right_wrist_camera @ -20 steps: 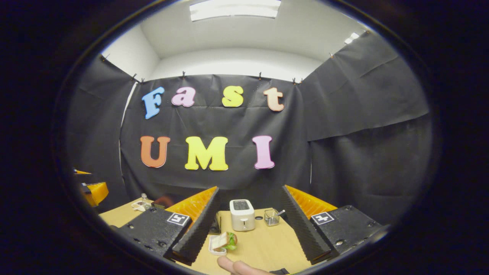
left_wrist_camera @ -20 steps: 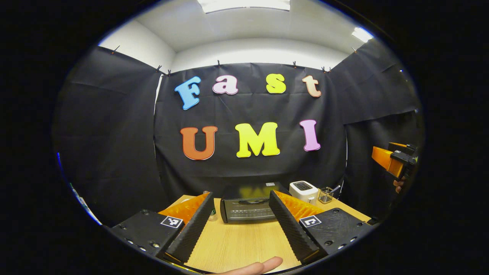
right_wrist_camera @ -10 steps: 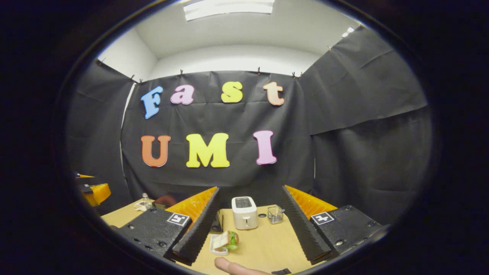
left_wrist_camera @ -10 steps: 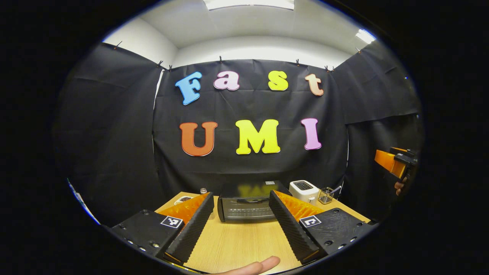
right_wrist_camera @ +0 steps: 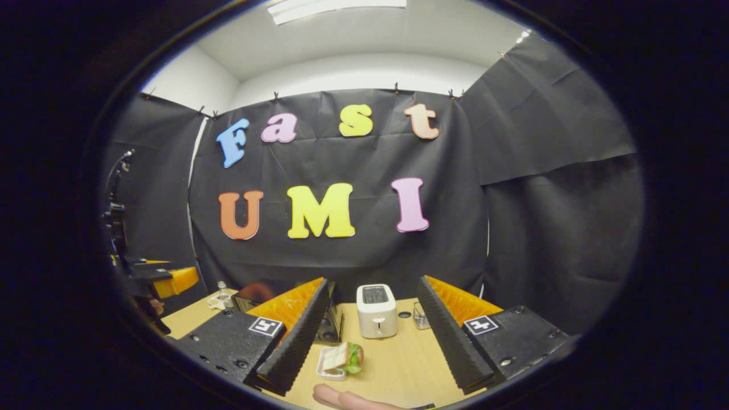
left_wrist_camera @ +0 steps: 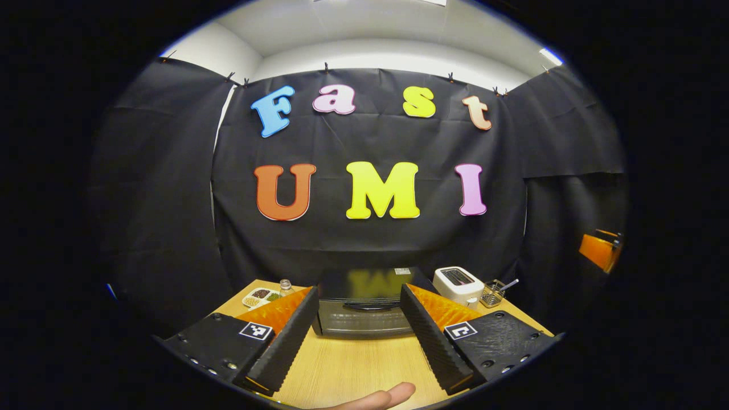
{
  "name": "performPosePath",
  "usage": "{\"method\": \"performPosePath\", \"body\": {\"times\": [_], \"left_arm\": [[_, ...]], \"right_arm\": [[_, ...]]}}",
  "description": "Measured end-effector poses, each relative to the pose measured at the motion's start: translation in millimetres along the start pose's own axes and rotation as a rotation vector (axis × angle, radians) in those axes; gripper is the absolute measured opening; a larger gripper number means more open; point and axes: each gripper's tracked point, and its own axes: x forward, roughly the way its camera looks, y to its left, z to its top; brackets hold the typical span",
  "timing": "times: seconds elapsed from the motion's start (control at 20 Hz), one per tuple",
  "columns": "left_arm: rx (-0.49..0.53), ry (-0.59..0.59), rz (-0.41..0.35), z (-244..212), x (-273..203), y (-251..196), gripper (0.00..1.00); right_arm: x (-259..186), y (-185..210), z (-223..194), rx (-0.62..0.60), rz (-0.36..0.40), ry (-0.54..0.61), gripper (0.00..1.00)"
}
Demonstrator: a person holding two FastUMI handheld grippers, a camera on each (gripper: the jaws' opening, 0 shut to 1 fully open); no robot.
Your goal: Open the electric oven with the left hand, put the food in, and close the electric oven.
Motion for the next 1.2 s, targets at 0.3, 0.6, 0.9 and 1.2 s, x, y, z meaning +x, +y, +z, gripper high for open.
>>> {"method": "performPosePath", "body": {"times": [0.3,0.6,0.9,1.2], "left_arm": [[-0.043,0.116,0.013,-37.3,86.6,2.2,0.94],[-0.061,0.203,-0.073,-67.8,153.8,-25.7,0.82],[-0.002,0.323,-0.056,-114.3,192.9,-29.5,0.92],[0.001,0.406,-0.033,-145.8,214.4,-28.0,0.94]], "right_arm": [[27.4,-15.7,-3.5,-0.001,0.002,0.001,1.00],[50.3,-26.9,-26.4,-0.004,-0.018,0.062,1.00],[60.4,-44.5,-36.2,-0.011,-0.036,0.073,1.00],[59.0,-58.6,-43.4,-0.003,-0.054,0.058,1.00]]}}
